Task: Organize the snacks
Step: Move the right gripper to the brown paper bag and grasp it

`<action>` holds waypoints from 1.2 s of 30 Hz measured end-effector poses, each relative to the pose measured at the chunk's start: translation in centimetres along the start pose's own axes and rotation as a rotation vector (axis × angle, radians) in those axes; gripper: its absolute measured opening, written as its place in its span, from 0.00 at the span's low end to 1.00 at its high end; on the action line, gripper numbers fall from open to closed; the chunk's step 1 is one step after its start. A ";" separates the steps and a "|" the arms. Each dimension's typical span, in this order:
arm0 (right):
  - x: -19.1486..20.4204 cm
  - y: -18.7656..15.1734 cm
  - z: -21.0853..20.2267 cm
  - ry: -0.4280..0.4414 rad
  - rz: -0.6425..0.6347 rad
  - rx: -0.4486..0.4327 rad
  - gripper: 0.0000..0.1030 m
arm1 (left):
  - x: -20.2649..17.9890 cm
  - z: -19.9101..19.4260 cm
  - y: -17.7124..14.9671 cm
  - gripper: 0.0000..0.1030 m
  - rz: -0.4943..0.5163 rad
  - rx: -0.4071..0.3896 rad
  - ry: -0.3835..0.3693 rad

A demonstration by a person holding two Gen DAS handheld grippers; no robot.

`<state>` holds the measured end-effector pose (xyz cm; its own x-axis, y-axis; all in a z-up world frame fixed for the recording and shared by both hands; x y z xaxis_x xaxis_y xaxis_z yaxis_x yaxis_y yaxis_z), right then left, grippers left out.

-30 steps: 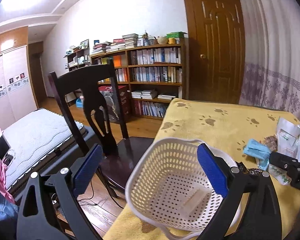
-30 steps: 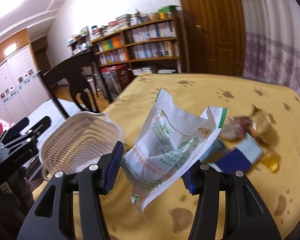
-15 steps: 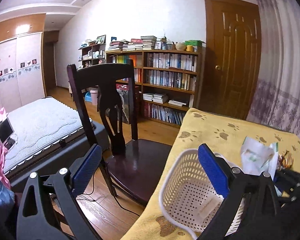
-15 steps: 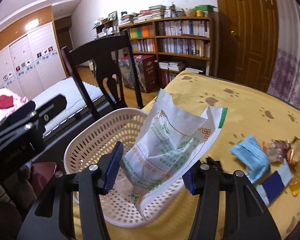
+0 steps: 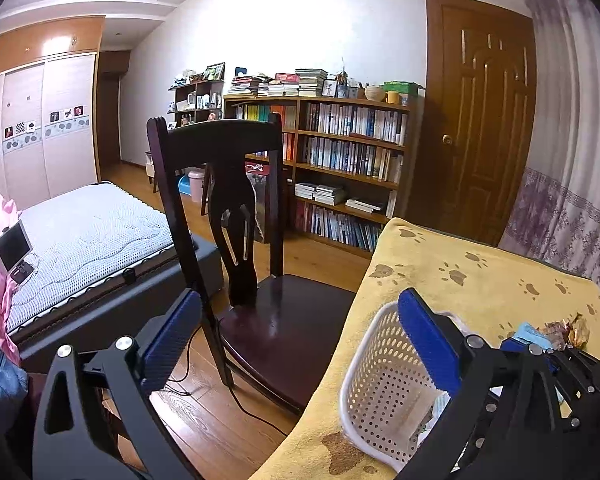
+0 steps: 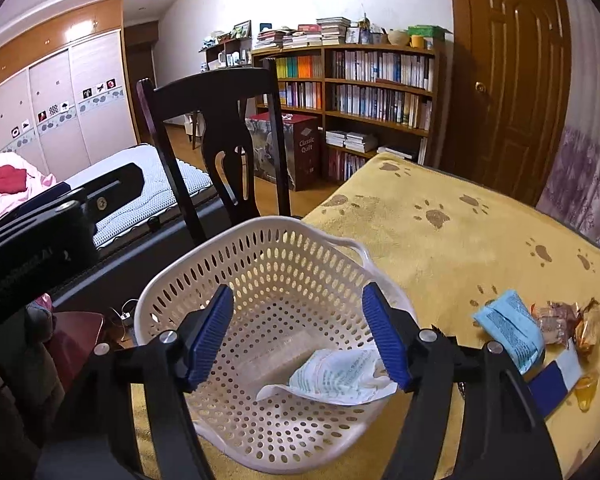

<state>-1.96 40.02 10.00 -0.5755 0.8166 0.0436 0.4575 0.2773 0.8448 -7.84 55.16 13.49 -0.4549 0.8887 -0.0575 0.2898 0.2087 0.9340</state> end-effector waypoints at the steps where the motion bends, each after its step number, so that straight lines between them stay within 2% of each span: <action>1: -0.4 -0.1 0.1 -0.001 0.007 0.002 0.65 | -0.1 0.0 -0.1 0.97 0.002 0.001 -0.003; 17: -5.7 -1.0 -1.0 -0.055 0.152 0.000 0.68 | -1.5 0.1 -0.6 0.97 0.026 0.020 -0.030; 29: -13.0 -2.5 -2.6 -0.162 0.262 -0.009 0.75 | -4.2 -0.1 -1.4 0.97 0.087 0.037 -0.064; 36: -19.1 -4.3 -4.3 -0.260 0.342 -0.013 0.77 | -6.2 -0.4 -2.1 0.97 0.141 0.050 -0.093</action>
<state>4.13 21.01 7.80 -0.2013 0.9614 0.1874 0.5828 -0.0362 0.8118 -5.97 48.99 12.00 -0.3279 0.9439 0.0384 0.3876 0.0974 0.9167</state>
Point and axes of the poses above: each gripper's, at about its wrist camera, not at the fingertips, and z roughly the way its jaws point, x to its left, y to its top, the point moved 4 cm from there along z, roughly the way its jaws point, and after that the axes turned 4 degrees about -x, right-handed, at the moved point
